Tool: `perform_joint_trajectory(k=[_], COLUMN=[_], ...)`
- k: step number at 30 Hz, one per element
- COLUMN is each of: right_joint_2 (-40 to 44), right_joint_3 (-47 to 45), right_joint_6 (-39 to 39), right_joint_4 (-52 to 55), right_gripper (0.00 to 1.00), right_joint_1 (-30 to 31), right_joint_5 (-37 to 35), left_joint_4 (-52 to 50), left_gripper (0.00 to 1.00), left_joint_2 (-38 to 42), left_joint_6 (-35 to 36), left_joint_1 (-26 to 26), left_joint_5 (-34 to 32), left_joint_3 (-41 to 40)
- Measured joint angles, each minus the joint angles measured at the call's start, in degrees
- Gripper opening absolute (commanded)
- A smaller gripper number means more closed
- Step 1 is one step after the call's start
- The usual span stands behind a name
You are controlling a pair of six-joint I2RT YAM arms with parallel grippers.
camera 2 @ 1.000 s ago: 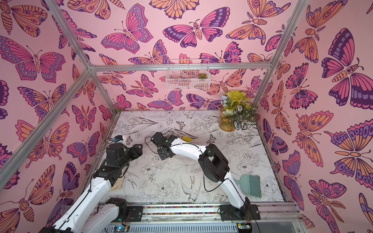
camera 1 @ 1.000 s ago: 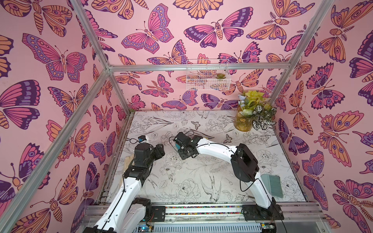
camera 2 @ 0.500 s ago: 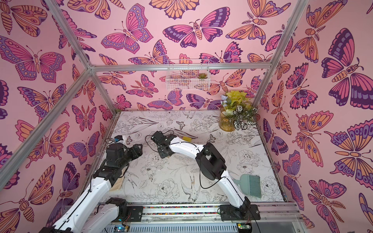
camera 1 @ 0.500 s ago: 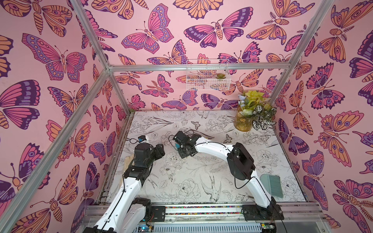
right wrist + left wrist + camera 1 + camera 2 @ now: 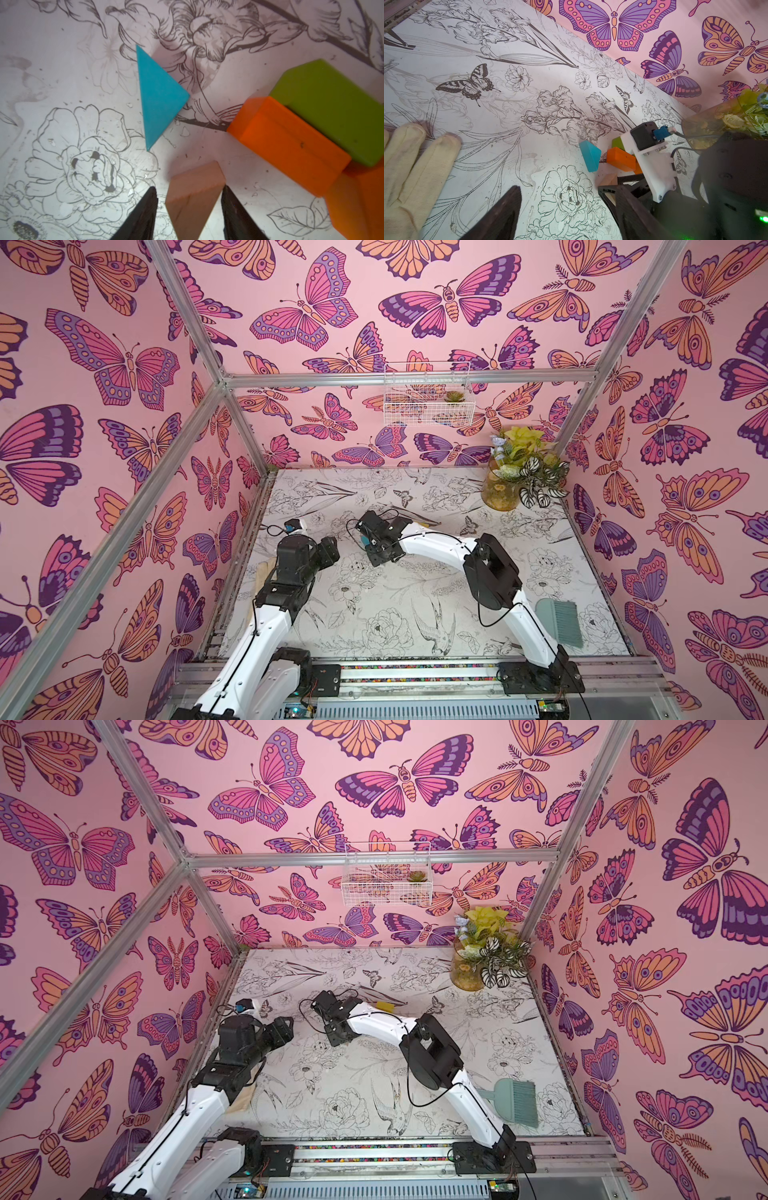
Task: Assemble a piece of candy with building blocks
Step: Pick up the building block from the center of the board, then place the building block at the center of the board.
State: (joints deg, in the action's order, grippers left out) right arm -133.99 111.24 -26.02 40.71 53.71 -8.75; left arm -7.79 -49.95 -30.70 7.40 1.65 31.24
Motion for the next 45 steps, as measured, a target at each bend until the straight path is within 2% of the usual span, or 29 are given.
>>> perform_joint_trajectory(k=[5, 12, 23, 27, 32, 36, 39, 42, 45], right_joint_2=[-1.05, -2.56, -2.12, 1.01, 13.09, 24.94, 30.95, 32.37, 29.70], right_joint_3=[1.40, 1.86, 1.07, -1.92, -8.04, -13.64, -18.88, -24.57, -28.74], right_joint_6=[-0.81, -1.18, -1.44, -1.25, -0.81, -0.76, -0.79, -0.76, -0.74], right_joint_4=[-0.22, 0.31, -0.17, -0.11, 0.00, -1.99, -3.82, -5.53, -5.86], right_gripper=[0.49, 0.40, 0.20, 0.19, 0.19, 0.19, 0.19, 0.19, 0.18], right_joint_1=[-0.11, -0.11, -0.13, -0.13, -1.16, -6.27, -13.05, -19.98, -24.72], right_joint_5=[-0.02, -0.28, -1.49, -2.27, -5.11, -6.05, -7.19, -7.32, -6.95], left_joint_4=[0.00, -0.02, -0.02, -0.04, -0.02, 0.02, 0.28, 0.50, 0.79], left_gripper=[0.75, 0.75, 0.75, 0.75, 0.75, 0.75, 0.75, 0.75, 0.75], left_joint_2=[0.00, 0.00, 0.02, 0.02, -0.44, -3.41, -6.60, -9.38, -12.55], left_joint_6=[0.00, 0.02, 0.02, 0.00, 0.00, 0.00, 0.00, 0.02, 0.09], left_joint_1=[0.00, 0.00, 0.00, 0.00, 0.00, 0.00, 0.02, 0.48, 1.79], left_joint_5=[0.00, -0.02, -0.17, -0.15, 0.04, 1.09, 2.71, 3.80, 4.72], left_joint_3=[0.00, 0.00, 0.00, 0.00, 0.07, 1.16, 2.91, 4.81, 7.39])
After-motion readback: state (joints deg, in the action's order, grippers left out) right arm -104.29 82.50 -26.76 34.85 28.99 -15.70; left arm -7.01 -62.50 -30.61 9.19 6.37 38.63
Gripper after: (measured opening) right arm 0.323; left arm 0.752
